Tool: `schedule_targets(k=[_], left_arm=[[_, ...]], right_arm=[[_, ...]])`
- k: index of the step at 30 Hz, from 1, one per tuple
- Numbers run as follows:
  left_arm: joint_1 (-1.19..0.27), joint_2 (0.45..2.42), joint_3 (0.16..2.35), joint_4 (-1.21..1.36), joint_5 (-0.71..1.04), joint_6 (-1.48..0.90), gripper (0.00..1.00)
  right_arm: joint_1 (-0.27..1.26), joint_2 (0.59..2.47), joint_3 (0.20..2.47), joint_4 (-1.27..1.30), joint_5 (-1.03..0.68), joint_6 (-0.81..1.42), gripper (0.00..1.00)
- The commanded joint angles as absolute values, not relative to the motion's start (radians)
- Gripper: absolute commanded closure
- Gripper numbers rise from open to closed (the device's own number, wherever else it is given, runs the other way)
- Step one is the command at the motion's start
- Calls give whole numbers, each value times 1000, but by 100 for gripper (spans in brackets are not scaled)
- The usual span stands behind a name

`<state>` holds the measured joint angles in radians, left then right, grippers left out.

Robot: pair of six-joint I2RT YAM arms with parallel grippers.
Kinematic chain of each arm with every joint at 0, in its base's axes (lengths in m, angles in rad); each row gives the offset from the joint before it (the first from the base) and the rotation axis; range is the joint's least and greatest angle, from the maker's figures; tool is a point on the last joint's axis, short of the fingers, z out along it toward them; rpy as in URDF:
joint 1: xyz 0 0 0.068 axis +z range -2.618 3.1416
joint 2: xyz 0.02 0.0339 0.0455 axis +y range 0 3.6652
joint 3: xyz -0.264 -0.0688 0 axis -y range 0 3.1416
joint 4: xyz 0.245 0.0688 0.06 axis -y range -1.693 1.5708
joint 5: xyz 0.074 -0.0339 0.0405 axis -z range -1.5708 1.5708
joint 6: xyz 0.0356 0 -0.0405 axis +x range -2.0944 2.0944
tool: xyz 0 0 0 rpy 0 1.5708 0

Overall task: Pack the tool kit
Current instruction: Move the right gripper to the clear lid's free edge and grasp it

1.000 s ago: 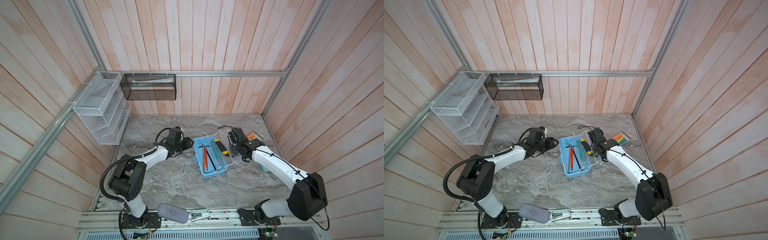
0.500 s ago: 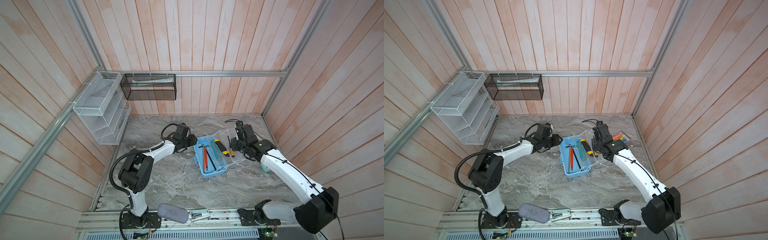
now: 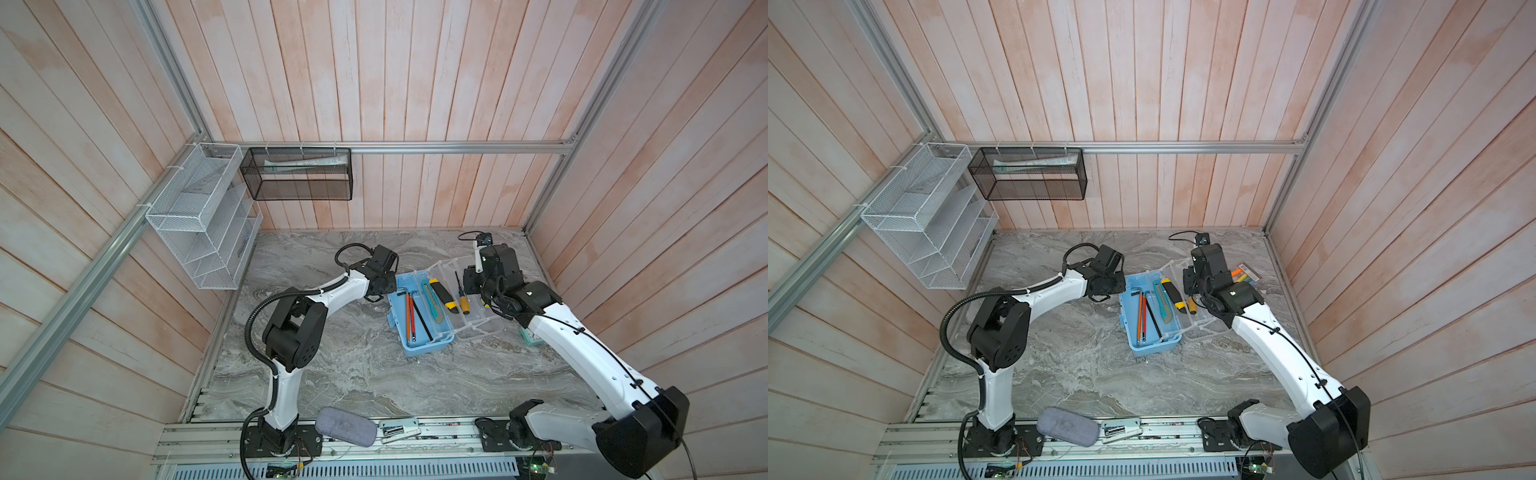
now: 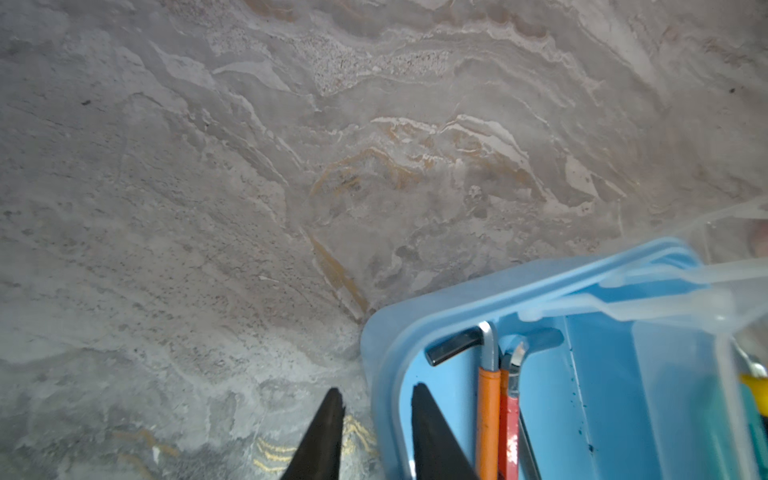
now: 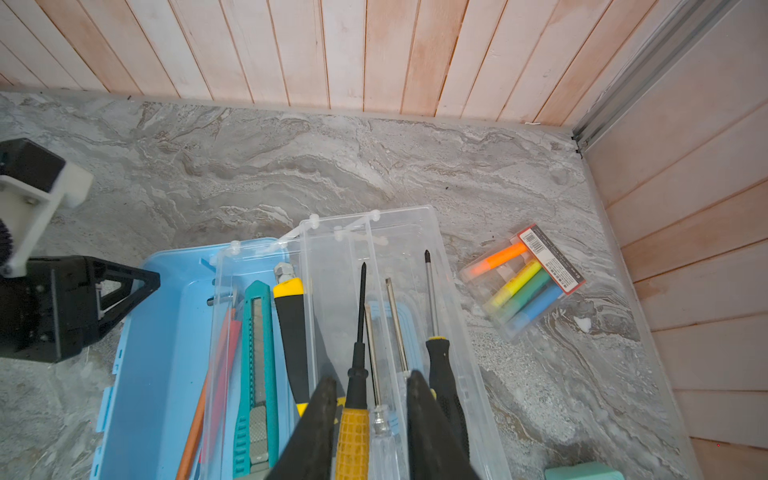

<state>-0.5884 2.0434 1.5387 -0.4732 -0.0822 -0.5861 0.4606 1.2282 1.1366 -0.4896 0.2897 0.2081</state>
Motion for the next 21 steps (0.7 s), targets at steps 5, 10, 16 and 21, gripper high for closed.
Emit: schedule_targets(k=[5,10,16,21], left_arm=[[-538,2091,1606,-514,-119,-590,89],[-481,2103,1600,-480,-145,-616,100],[-430,2093,1584,-409,-132,-596,100],[-423,2120,1633,-391,-105,-510,100]], right_arm=[[431,1212,1081,-405,240,198,71],[347,1168,1009,-320,105,246,71],[215,1090,907,-298,35,324,71],[90,1040,753,-256,-105,389,68]])
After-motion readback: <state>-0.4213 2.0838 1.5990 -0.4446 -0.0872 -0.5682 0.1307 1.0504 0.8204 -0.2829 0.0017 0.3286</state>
